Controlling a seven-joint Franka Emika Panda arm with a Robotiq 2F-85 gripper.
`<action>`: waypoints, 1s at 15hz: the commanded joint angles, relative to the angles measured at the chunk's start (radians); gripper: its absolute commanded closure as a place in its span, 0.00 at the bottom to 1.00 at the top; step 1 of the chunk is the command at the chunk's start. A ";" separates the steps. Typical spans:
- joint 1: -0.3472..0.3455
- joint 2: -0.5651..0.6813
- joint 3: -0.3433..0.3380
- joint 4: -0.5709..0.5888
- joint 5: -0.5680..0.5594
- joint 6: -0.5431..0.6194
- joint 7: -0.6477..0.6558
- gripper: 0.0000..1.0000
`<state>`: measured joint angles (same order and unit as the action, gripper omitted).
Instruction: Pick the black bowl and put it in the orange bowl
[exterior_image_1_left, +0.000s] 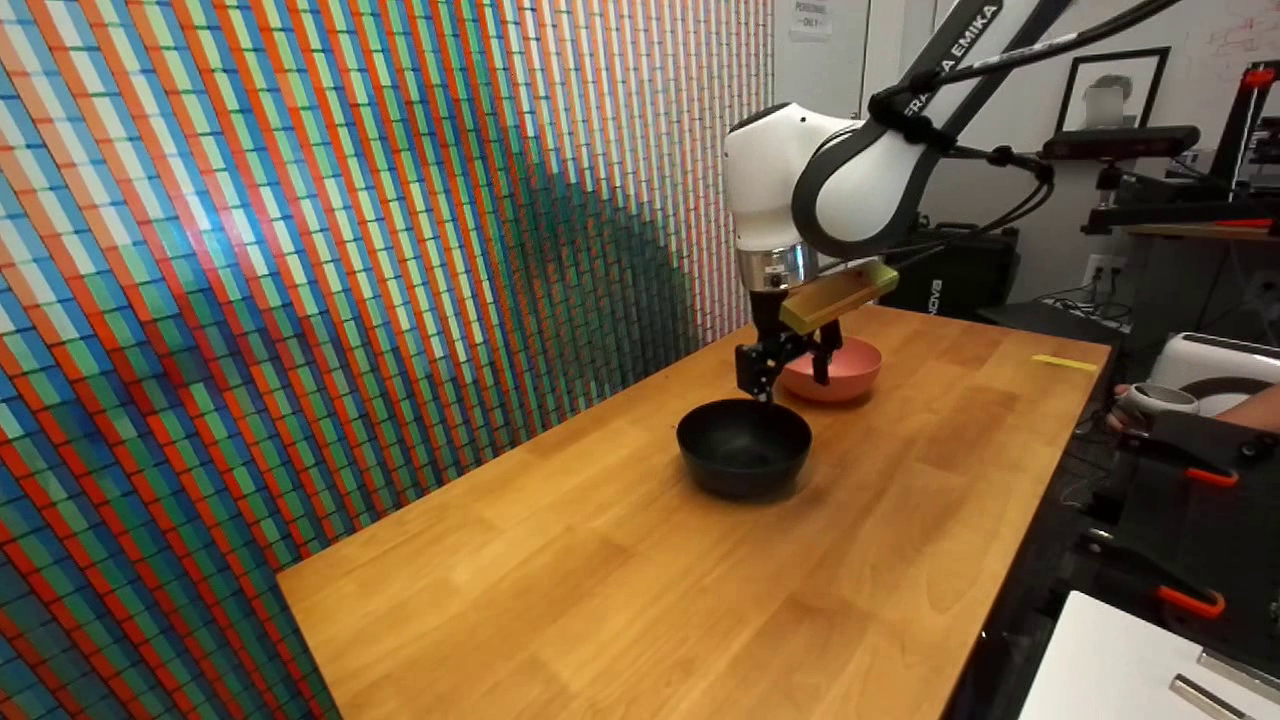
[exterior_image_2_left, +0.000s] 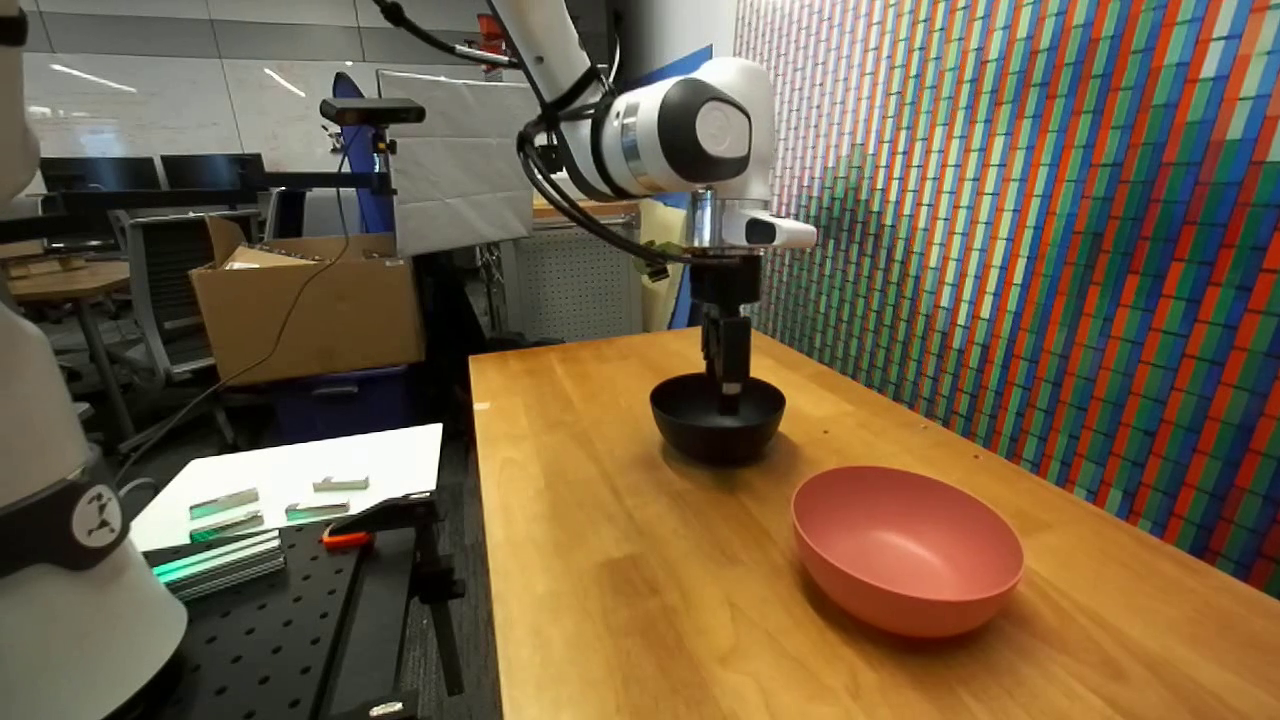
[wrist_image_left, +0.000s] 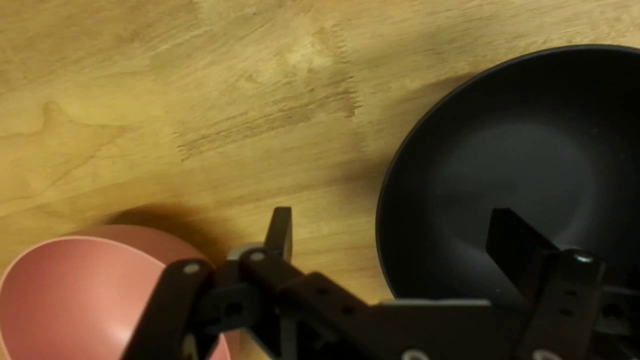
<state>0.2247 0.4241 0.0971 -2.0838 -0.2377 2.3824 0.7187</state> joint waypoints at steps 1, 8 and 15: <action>0.064 0.084 -0.066 0.071 -0.033 0.004 0.027 0.00; 0.127 0.158 -0.110 0.089 -0.043 0.005 0.021 0.42; 0.140 0.157 -0.117 0.097 -0.034 -0.009 0.008 0.95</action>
<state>0.3460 0.5763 0.0009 -2.0084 -0.2581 2.3835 0.7195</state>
